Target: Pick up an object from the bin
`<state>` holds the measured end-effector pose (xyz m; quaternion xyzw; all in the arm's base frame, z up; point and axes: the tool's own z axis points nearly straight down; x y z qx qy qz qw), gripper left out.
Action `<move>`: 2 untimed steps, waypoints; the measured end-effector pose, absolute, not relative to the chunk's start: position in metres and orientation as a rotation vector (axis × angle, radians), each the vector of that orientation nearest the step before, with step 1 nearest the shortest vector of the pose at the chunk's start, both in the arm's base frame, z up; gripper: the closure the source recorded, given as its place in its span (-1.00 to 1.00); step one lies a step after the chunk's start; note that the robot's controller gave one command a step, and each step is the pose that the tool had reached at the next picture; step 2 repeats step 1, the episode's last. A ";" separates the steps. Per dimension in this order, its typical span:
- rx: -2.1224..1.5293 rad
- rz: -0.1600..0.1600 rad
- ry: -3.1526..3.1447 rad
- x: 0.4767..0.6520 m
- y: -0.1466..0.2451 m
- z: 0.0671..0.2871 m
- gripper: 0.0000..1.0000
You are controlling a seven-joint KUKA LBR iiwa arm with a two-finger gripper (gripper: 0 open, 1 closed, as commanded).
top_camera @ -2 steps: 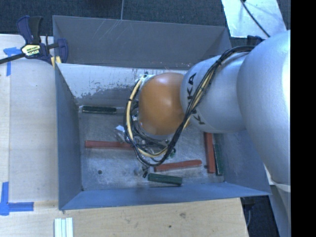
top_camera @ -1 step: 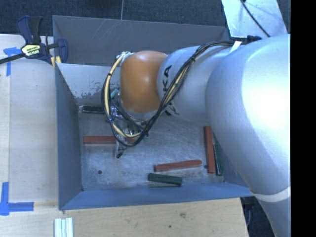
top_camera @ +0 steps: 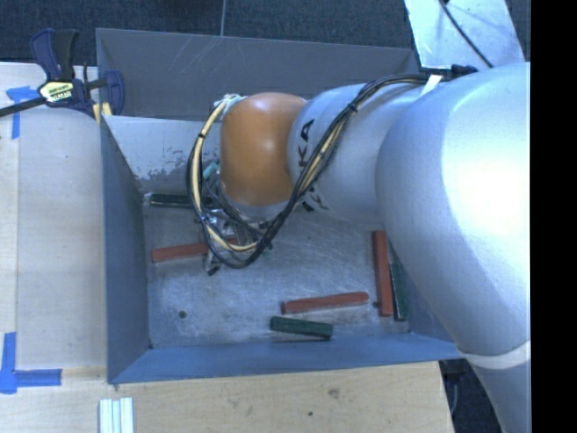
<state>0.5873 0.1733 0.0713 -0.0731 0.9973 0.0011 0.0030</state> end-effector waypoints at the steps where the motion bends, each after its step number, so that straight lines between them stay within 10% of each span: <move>1: -0.269 0.003 3.117 0.598 0.176 0.216 1.00; 2: -0.269 0.003 3.117 0.598 0.176 0.216 1.00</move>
Offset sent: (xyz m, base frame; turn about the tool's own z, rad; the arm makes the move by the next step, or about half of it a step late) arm 0.0073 0.0020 0.1391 -0.0259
